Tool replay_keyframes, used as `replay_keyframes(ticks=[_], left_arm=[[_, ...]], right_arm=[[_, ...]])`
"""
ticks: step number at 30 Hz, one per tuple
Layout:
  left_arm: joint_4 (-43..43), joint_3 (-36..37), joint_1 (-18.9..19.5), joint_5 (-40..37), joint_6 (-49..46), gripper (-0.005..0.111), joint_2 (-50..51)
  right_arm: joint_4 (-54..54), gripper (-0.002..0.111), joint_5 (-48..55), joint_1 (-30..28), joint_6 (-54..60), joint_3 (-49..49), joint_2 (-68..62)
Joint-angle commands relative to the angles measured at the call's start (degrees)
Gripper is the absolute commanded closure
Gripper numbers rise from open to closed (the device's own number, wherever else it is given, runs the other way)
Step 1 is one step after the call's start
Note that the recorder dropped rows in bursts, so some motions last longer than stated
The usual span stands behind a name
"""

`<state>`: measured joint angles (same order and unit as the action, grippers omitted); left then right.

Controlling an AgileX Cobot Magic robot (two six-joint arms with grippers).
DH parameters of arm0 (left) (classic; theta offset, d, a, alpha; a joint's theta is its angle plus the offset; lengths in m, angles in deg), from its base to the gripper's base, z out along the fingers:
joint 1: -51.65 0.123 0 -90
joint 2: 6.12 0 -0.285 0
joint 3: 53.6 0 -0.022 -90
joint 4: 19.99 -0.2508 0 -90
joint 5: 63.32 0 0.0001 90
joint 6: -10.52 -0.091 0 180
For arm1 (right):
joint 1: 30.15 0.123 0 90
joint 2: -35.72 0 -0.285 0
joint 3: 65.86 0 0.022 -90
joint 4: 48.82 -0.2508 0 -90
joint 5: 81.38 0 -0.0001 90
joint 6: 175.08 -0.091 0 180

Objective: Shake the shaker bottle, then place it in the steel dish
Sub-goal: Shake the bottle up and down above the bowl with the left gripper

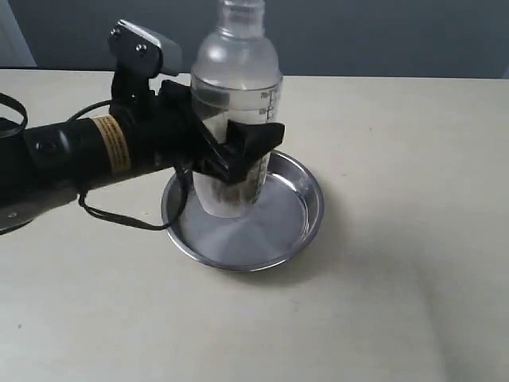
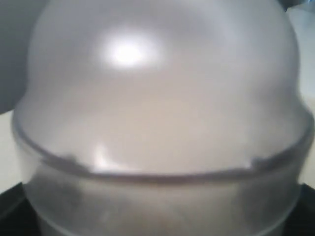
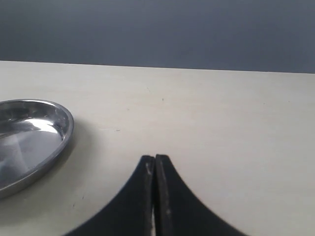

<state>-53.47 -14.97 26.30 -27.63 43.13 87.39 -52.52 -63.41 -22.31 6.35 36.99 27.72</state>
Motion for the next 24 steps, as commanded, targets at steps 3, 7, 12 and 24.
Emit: replay_keyframes(ticks=[3,7,12,24], left_arm=[[5.6,-0.9,-1.0,-2.0,-4.1,0.107,-0.6],[4.6,2.3,-0.9,13.0,1.5,0.107,5.1],[10.2,-2.6,-3.1,3.3,-8.3,0.107,-1.5],[12.1,-1.7,-3.8,-4.0,-10.7,0.107,1.1]], right_arm=[[0.2,0.109,-0.6,0.2,0.1,-0.1,0.2],[0.2,0.109,-0.6,0.2,0.1,-0.1,0.2],[0.2,0.109,-0.6,0.2,0.1,-0.1,0.2],[0.2,0.109,-0.5,0.2,0.1,-0.1,0.2]])
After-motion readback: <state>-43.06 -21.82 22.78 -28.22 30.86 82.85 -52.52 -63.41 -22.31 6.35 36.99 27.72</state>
